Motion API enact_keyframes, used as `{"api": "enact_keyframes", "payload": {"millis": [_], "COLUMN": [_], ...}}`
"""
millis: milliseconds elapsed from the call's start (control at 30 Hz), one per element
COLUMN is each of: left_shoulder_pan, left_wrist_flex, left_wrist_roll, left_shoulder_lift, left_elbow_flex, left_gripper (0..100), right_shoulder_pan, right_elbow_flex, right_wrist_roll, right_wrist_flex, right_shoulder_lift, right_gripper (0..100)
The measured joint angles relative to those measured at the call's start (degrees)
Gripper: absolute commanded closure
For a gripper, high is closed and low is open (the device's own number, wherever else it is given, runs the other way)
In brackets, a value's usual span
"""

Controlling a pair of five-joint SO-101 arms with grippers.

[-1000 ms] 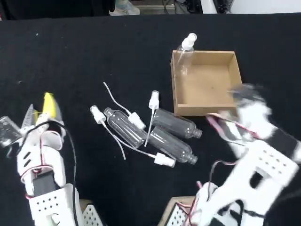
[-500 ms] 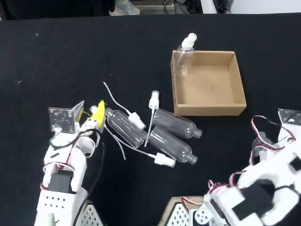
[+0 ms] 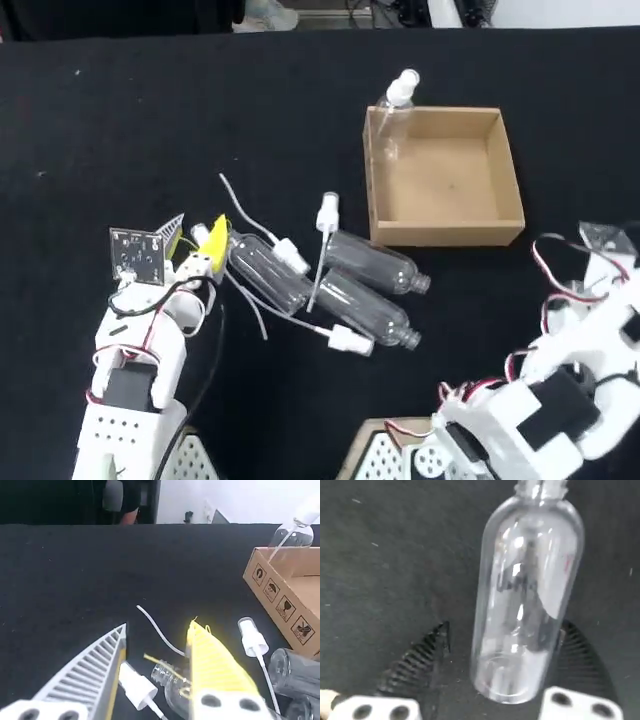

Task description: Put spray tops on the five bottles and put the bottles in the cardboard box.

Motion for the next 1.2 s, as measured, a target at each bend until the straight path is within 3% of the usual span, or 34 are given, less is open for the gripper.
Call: {"api": "enact_keyframes", "payload": {"millis": [233,500,833,967,1200], "left_shoulder_pan": [3.3,5.6,5.5,5.5,5.5], "left_wrist_flex": [1.1,2.5,2.5,2.5,2.5], "left_wrist_roll": [0.0,-0.5,-0.5,-0.5,-0.5], "left_shoulder_lift": [0.0,0.0,0.0,0.0,0.0], "left_elbow_flex": [0.0,0.0,0.0,0.0,0.0], "left_gripper": [81,81,81,81,81], "right_shoulder_pan": [-1.9,-4.6,-5.5,-5.5,-5.5], "right_elbow_flex": [-9.1,-9.4,-17.8,-20.7,-27.3], "right_wrist_roll": [0.0,-0.4,-14.4,-14.7,-7.6], "right_wrist_flex": [1.2,-0.4,-0.5,2.1,12.8], "right_shoulder_lift": [0.0,3.4,14.8,19.5,25.6], "right_gripper": [74.8,75.0,75.0,75.0,76.0]}}
